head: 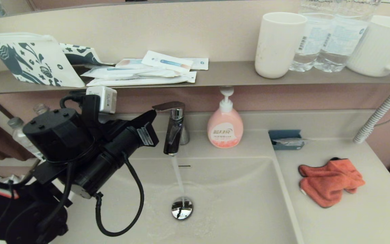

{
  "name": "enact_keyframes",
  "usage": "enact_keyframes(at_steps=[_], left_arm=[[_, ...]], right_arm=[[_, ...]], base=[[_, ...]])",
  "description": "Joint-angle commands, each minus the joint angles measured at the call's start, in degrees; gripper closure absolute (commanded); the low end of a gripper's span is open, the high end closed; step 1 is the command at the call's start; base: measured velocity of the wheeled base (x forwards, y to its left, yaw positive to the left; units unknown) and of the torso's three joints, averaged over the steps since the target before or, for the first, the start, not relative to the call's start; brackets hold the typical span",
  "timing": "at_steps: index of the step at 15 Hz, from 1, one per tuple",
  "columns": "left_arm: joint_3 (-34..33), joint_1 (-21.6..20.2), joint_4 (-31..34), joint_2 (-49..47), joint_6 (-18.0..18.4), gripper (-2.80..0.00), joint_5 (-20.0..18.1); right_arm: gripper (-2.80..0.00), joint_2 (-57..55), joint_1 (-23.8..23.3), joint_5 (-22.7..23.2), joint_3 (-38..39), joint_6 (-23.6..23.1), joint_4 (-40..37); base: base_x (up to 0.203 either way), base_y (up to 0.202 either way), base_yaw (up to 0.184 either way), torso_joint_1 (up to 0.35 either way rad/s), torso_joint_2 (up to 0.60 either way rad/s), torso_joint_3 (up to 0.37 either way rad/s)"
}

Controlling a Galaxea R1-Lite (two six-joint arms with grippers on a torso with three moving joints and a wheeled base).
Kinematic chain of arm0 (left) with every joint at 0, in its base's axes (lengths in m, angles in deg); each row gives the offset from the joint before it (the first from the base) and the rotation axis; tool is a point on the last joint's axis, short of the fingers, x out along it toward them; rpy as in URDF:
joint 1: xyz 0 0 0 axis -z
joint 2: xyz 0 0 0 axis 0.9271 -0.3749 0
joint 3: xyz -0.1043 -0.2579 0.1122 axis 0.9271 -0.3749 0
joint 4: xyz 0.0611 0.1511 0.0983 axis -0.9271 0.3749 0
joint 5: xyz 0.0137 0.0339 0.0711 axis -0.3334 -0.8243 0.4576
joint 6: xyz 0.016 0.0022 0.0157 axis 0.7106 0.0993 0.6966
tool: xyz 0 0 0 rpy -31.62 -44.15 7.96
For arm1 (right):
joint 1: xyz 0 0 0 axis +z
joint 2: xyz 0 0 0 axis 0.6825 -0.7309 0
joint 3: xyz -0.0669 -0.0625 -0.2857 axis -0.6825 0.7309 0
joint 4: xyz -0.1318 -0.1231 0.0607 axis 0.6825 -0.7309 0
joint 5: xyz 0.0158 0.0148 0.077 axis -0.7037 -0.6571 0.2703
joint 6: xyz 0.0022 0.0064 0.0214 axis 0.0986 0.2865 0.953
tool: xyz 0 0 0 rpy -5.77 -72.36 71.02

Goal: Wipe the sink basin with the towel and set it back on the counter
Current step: Turn on the faucet, then turn off the faucet

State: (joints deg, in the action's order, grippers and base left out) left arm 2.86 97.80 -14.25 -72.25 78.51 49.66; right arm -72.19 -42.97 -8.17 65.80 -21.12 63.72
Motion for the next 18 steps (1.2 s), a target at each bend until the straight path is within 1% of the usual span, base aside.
enact_keyframes(at_steps=[1,5,7,8,12,13,18], left_arm=[[-0.7,-0.1,-0.3,0.8,0.0,0.0,0.1],[0.2,-0.3,-0.3,1.8,0.5,0.0,0.2],[0.7,-0.5,-0.3,1.2,2.1,0.0,0.0],[0.8,-0.4,-0.3,1.1,2.2,0.0,-0.1],[4.5,-0.3,-0.2,-0.6,2.5,0.0,-0.1],[5.3,-0.3,0.6,-0.9,3.2,0.0,-0.1],[6.9,-0.2,1.6,-2.6,3.6,0.0,-0.3]], right_arm=[[0.0,0.0,0.0,0.0,0.0,0.0,0.0],[0.0,0.0,0.0,0.0,0.0,0.0,0.0],[0.0,0.0,0.0,0.0,0.0,0.0,0.0],[0.0,0.0,0.0,0.0,0.0,0.0,0.0],[0.0,0.0,0.0,0.0,0.0,0.0,0.0],[0.0,0.0,0.0,0.0,0.0,0.0,0.0],[0.0,0.0,0.0,0.0,0.0,0.0,0.0]], base=[[0.0,0.0,0.0,0.0,0.0,0.0],[0.0,0.0,0.0,0.0,0.0,0.0],[0.0,0.0,0.0,0.0,0.0,0.0],[0.0,0.0,0.0,0.0,0.0,0.0],[0.0,0.0,0.0,0.0,0.0,0.0],[0.0,0.0,0.0,0.0,0.0,0.0],[0.0,0.0,0.0,0.0,0.0,0.0]])
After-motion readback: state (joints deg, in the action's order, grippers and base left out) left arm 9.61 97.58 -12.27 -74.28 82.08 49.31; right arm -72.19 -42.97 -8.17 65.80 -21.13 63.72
